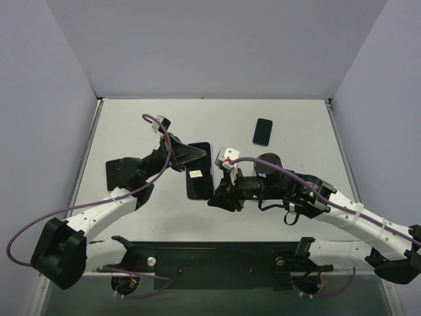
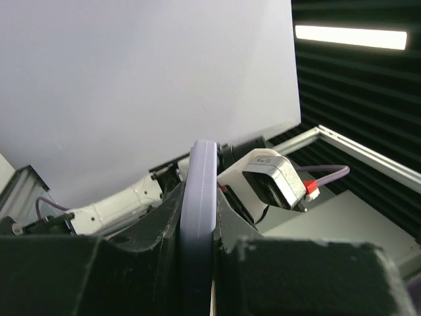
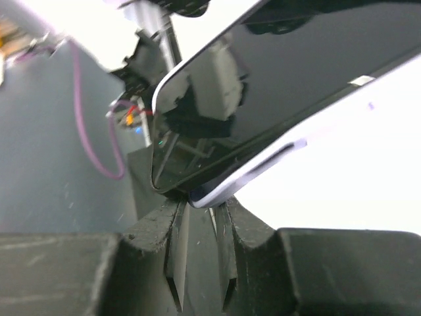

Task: Take the phone out of the phone case
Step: Remove the phone case from the phone.

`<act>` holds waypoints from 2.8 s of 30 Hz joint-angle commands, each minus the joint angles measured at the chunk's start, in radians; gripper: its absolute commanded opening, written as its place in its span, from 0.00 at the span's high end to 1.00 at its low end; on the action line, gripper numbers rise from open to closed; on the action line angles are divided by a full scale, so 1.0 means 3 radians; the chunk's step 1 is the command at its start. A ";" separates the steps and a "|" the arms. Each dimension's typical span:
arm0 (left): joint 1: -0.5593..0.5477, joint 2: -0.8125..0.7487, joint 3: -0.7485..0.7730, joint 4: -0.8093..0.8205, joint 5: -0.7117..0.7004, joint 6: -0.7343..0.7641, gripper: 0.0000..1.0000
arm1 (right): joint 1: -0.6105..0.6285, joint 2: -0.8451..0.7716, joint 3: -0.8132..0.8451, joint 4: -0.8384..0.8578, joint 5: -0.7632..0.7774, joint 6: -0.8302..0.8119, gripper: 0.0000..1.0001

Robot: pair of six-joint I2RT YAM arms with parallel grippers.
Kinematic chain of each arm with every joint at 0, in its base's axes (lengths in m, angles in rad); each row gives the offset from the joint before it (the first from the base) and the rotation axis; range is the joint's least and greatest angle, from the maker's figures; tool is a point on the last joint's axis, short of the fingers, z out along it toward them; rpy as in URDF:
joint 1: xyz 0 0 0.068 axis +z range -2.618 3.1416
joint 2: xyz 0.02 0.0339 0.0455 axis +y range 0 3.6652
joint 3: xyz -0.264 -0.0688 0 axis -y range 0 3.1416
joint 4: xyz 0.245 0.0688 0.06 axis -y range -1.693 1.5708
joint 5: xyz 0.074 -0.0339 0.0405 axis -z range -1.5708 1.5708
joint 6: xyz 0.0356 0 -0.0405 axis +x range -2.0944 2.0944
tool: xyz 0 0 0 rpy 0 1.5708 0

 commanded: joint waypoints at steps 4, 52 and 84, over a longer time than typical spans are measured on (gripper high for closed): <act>-0.0147 -0.0476 0.0040 -0.0331 -0.0733 0.0217 1.00 | -0.0059 -0.0349 -0.0787 0.0894 0.1659 0.0936 0.80; -0.0254 -0.1136 -0.0308 -0.1081 -0.1958 0.0298 1.00 | 0.0621 -0.0202 -0.1708 0.3457 0.1954 0.1982 1.00; -0.0178 -0.1699 -0.0287 -0.1600 -0.1348 -0.0410 1.00 | 0.0100 0.0509 -0.1033 0.1954 0.1999 0.0359 1.00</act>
